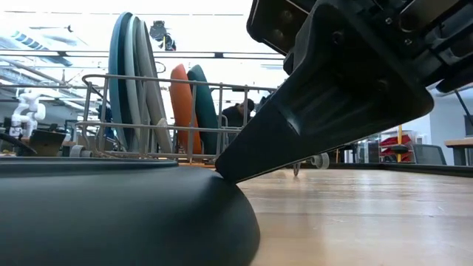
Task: Sort dishes
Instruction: Put the black plate in the dish rack
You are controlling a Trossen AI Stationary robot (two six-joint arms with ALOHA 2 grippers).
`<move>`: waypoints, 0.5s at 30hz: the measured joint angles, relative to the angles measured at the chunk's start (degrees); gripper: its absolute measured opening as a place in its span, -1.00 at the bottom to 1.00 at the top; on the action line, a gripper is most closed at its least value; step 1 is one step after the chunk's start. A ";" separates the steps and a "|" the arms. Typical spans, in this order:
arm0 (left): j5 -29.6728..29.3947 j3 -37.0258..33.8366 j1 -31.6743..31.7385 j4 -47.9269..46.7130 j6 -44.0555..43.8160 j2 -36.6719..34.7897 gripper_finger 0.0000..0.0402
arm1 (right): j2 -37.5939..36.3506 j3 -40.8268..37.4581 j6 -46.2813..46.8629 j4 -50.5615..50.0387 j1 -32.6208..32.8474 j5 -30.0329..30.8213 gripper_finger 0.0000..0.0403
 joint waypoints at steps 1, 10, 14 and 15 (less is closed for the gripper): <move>0.10 0.00 0.15 0.02 0.01 0.00 0.12 | -0.01 0.00 -0.01 -0.08 0.00 -0.07 0.48; 0.83 0.96 1.69 -0.69 0.27 0.02 0.12 | -0.09 0.09 -0.72 -0.64 -0.02 -0.37 0.48; 0.10 4.32 1.66 -6.18 -1.39 0.56 0.12 | -0.13 0.11 -1.26 -1.07 0.00 0.07 0.48; -0.03 5.06 1.63 -8.14 -1.94 0.61 0.11 | -0.13 0.15 -1.37 -1.44 0.00 -0.01 0.48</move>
